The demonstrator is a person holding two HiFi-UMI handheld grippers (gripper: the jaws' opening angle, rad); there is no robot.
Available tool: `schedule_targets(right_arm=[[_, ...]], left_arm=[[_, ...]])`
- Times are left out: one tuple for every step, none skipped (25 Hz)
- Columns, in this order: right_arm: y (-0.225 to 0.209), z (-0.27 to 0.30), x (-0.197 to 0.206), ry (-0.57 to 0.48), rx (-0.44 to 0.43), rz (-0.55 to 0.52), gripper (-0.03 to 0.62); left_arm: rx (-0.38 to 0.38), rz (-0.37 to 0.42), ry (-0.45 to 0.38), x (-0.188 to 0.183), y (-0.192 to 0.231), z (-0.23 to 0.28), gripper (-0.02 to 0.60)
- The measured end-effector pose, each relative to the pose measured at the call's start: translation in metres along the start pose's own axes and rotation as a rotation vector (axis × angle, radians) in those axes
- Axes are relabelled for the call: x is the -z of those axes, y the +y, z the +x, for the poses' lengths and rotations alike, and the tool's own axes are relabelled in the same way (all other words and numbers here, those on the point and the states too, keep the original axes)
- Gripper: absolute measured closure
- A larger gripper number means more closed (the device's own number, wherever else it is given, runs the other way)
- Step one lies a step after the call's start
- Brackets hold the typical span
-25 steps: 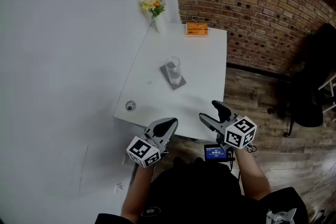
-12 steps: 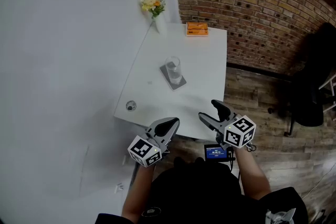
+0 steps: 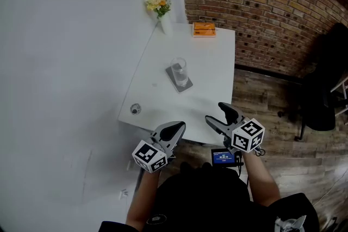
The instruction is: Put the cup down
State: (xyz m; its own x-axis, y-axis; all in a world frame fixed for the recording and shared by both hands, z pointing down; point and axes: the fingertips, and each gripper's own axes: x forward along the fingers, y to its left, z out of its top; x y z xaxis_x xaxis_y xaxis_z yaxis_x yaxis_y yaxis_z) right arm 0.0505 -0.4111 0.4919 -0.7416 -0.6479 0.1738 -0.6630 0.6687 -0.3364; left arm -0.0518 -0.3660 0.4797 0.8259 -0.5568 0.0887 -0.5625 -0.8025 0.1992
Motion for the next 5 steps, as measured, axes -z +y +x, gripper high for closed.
schedule_targets(right_arm=[[-0.0002,0.0003,0.0004,0.001,0.001,-0.001,0.250],[-0.0004,0.0006,0.0008,0.003,0.002,-0.001,0.250],[-0.0007,0.0007,0.0013,0.004,0.003,-0.002,0.250],[-0.0010,0.0008,0.0018,0.004,0.004,-0.002,0.250],[-0.0013,0.0009,0.0024,0.005,0.006,-0.002,0.250]], left_arm=[[-0.001,0.000,0.000,0.0002,0.0004,-0.0001,0.572],[-0.001,0.000,0.001,0.0004,0.0008,-0.0002,0.572],[-0.002,0.000,0.002,0.0007,0.0011,-0.0003,0.572],[-0.004,-0.001,0.003,0.0013,0.0015,-0.0005,0.572],[-0.006,-0.001,0.005,0.0020,0.0018,-0.0007,0.572]])
